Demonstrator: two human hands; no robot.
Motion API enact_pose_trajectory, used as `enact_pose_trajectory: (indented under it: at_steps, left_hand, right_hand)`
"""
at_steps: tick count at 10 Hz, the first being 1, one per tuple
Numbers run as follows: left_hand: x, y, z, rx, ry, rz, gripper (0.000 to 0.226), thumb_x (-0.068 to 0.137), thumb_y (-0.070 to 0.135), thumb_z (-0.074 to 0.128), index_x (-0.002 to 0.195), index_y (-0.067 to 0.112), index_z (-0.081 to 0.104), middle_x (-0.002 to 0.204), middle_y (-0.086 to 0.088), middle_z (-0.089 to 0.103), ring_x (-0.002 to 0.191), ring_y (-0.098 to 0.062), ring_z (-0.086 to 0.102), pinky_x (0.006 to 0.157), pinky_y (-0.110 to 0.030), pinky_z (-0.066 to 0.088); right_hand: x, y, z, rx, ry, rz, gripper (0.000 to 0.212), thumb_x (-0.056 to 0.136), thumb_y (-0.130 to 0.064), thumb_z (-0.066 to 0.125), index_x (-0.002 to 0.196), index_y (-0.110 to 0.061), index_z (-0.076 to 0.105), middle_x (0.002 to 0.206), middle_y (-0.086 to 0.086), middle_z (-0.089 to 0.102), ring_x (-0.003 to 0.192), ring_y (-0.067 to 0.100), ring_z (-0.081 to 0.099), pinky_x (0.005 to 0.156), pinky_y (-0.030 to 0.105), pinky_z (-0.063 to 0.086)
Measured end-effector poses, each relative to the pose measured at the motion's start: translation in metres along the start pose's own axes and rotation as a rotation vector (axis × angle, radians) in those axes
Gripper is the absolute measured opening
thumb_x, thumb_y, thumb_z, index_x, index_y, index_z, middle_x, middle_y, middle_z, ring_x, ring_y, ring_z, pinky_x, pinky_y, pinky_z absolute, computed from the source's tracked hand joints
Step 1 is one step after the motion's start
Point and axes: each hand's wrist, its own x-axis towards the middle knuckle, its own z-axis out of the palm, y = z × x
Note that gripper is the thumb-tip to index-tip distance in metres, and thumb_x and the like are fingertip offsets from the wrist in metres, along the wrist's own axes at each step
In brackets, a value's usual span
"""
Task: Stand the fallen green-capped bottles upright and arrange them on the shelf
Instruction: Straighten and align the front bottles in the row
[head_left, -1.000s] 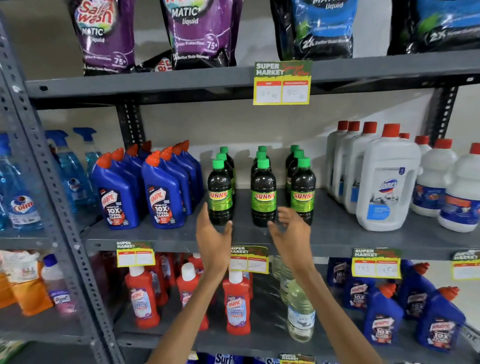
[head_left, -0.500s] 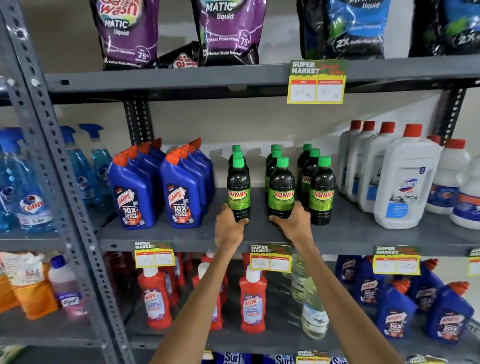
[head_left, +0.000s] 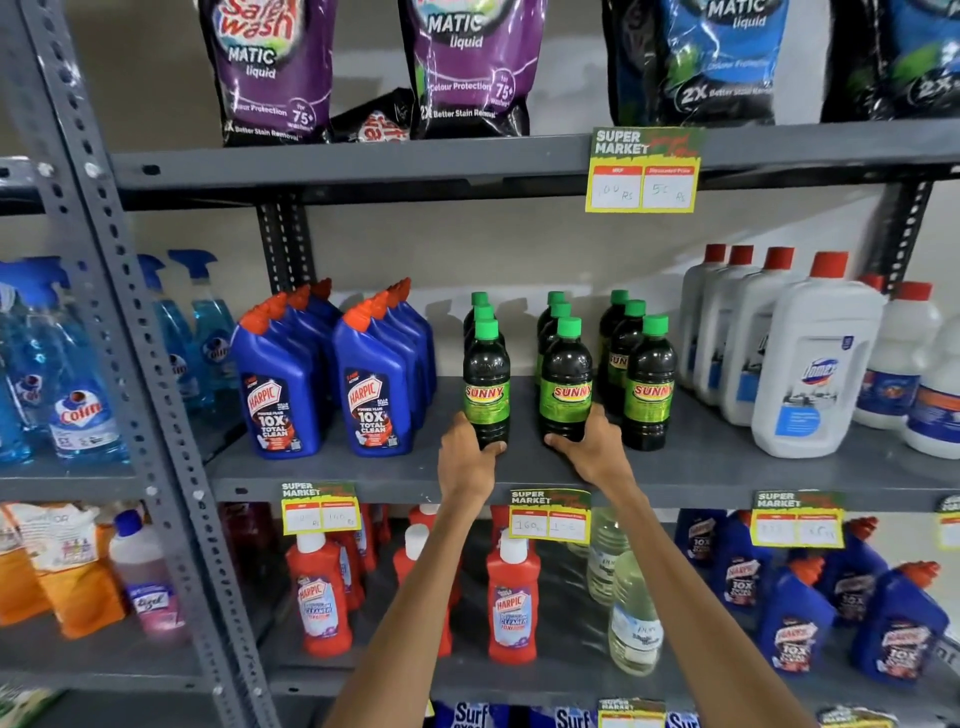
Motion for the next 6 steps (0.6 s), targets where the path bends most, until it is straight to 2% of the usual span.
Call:
enact_pose_trajectory:
  at_steps: [5,6]
  left_hand:
    - [-0.001,-0.001,0.0,0.057,-0.007,0.008,0.053,0.079,0.021,0.079,0.121,0.006,0.049,0.119,-0.015,0.066,0.111,-0.032,0.063,0.088,-0.042,0.053]
    - [-0.001,0.002,-0.001,0.068,-0.006,0.012,0.056,0.079,0.02,0.079,0.123,0.005,0.049,0.121,-0.015,0.066,0.113,-0.032,0.062,0.089,-0.042,0.051]
  right_hand:
    - [-0.002,-0.001,-0.002,-0.003,-0.004,0.032,0.068,0.076,-0.025,0.08,0.126,0.003,0.043,0.127,0.021,0.06,0.119,0.036,0.056,0.094,0.04,0.047]
    - [-0.018,-0.004,-0.005,0.016,0.001,-0.008,0.079,0.075,-0.024,0.081,0.134,0.003,0.035,0.132,0.019,0.056,0.124,0.035,0.053,0.098,0.04,0.046]
